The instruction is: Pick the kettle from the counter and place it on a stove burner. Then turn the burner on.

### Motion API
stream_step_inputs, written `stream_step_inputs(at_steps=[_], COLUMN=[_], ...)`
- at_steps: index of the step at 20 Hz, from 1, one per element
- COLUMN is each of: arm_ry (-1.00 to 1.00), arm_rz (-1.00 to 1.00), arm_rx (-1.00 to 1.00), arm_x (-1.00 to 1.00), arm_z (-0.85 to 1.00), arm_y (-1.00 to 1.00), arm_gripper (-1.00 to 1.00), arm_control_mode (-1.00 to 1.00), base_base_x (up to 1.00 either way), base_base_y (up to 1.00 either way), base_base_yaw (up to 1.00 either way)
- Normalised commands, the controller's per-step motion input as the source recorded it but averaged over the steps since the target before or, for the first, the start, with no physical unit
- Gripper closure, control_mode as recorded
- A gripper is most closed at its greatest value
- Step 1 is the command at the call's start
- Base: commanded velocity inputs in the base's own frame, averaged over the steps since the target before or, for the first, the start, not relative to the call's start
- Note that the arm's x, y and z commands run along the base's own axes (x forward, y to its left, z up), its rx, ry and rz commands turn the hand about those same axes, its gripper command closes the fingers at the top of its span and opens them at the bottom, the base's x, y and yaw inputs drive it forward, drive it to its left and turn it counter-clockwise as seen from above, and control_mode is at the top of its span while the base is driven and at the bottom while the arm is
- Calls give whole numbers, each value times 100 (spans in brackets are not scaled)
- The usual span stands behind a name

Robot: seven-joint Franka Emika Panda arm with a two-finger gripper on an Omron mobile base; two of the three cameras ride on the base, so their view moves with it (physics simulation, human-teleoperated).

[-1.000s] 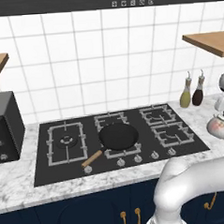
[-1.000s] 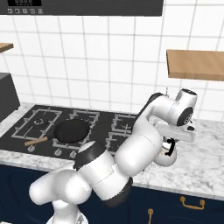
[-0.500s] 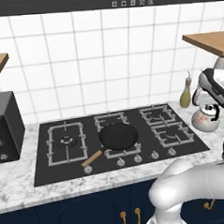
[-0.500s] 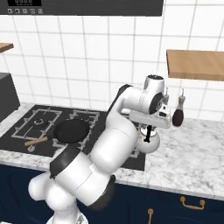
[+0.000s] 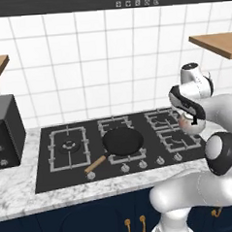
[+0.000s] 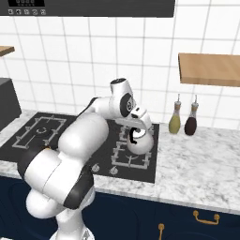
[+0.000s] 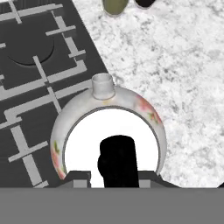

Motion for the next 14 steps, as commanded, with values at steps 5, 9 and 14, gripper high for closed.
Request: stream_step_inputs(at_steps=[5,9,14], arm_ry=[11,3,2], arm_rz=[-7,0,0], arm_rx=[-1,12,6], arm_x=[33,9,16], arm_z=[-2,-2,-4], arm_y=[21,0,1], arm_gripper=[100,100,100], arm_control_mode=[-100,-100,-100], base_base_x=[0,0,0], base_base_y=[0,0,0], base_base_yaw=[0,0,0])
